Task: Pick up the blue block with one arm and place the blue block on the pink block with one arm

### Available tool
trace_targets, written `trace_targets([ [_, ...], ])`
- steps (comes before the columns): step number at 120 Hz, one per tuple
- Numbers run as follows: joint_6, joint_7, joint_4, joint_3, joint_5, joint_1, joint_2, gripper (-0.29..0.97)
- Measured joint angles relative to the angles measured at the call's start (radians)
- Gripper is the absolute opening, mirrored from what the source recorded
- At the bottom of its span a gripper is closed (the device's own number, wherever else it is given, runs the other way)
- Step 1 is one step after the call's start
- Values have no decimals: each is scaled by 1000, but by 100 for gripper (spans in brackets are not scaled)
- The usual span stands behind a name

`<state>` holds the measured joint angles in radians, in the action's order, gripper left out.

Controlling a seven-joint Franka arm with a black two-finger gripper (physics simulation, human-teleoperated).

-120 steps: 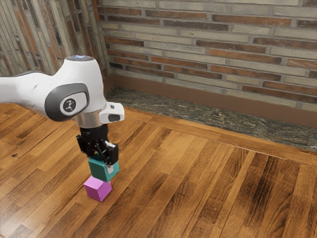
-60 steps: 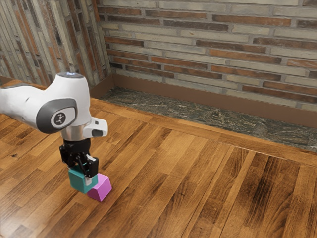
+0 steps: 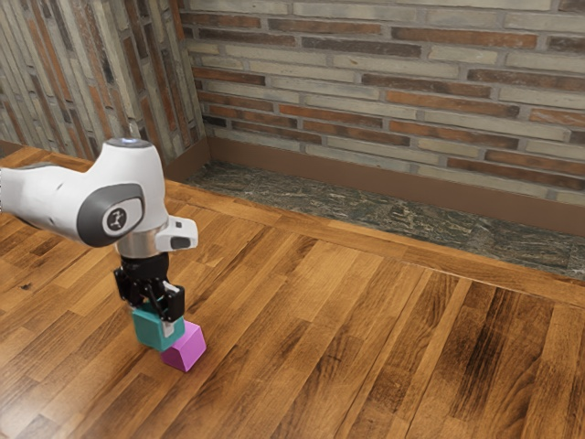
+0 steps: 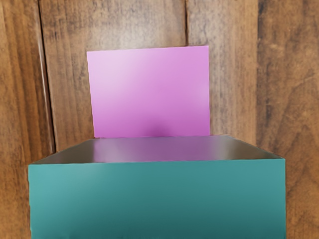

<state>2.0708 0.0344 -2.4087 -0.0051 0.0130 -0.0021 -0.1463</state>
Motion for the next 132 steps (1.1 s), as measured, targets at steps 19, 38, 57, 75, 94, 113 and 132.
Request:
trace_targets([
  [19, 22, 1, 26, 0, -37, -3, 33, 40],
  [38, 35, 1, 29, 2, -49, 10, 40, 40],
  [57, 41, 2, 48, 4, -53, 20, 66, 40],
  [75, 44, 3, 58, 4, -53, 13, 79, 40],
  [94, 45, 4, 60, 4, -52, 21, 91, 40],
  [113, 46, 6, 60, 4, -53, 22, 91, 47],
  [132, 46, 9, 73, 3, -54, 17, 83, 58],
])
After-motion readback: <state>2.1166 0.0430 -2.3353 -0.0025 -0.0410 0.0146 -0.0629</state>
